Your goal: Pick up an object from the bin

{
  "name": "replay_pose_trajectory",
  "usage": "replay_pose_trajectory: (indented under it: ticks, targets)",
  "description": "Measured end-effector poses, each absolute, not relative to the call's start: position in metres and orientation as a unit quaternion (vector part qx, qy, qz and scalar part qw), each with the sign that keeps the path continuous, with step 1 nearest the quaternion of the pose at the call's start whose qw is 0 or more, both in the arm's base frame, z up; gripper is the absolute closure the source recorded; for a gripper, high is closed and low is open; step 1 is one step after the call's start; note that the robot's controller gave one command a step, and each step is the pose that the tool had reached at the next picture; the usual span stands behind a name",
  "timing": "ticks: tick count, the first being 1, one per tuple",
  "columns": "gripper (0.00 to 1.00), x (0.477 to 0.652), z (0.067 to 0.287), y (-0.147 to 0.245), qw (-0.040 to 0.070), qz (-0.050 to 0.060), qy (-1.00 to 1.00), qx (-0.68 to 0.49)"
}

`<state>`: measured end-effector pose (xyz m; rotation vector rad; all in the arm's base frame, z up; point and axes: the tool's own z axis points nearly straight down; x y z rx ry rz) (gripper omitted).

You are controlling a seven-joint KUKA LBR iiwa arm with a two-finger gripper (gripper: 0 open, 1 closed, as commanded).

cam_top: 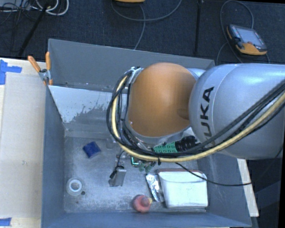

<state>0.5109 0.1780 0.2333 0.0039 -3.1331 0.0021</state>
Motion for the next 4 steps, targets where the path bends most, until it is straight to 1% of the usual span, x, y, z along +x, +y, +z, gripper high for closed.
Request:
replay_pose_trajectory:
  ticks: [1,2,3,4]
  targets:
    - [0.0,0.559,0.085,0.197,0.003,0.0,-1.0,-0.01]
    - [0.0,0.592,0.071,0.188,-0.003,0.0,-1.0,0.014]
    - [1.0,0.591,0.07,0.188,-0.001,-0.001,-1.0,0.012]
    - [1.0,0.589,0.078,0.095,0.001,0.001,-0.993,0.118]
